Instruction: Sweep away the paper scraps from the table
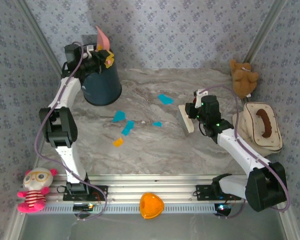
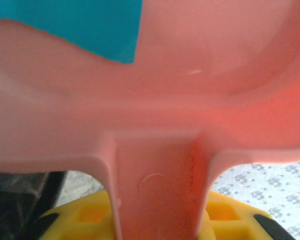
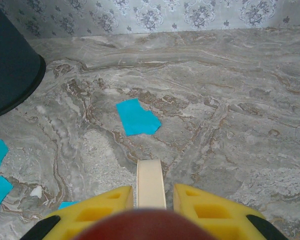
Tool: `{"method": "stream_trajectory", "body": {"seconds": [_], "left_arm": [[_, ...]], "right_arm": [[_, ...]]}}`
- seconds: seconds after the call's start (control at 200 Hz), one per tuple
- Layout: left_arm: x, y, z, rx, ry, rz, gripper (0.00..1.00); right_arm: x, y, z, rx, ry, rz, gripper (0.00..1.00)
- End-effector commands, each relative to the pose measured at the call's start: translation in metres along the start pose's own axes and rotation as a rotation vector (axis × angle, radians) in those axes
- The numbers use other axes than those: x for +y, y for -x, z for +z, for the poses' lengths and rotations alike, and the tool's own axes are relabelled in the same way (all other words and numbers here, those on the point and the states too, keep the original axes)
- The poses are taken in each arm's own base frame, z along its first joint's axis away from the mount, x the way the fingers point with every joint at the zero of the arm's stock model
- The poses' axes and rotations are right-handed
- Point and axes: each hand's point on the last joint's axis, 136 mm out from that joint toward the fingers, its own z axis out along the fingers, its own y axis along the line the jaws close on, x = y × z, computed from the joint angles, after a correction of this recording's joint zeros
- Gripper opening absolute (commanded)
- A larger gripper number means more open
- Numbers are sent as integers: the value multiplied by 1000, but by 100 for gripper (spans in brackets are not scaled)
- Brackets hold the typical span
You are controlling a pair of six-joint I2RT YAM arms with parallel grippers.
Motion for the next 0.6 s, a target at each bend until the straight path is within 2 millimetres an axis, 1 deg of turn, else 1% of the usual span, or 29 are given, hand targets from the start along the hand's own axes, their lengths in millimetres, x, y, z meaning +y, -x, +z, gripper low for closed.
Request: {"method": "stream_trajectory", "body": {"seconds": [0.0, 0.235, 0.495, 0.595], "left_arm": [[-60, -4, -15, -20, -153, 78, 0], [-66, -3, -17, -32, -187, 44, 0], [-79, 0, -23, -61, -280, -35, 0], [-85, -2, -25, -64, -309, -54, 0]], "right_arm": [[4, 7, -1, -21, 18, 20, 0], [4, 4, 2, -13, 21, 21, 0], [4, 1, 4, -5, 21, 20, 0], [4, -1, 4, -1, 22, 20, 0]]}}
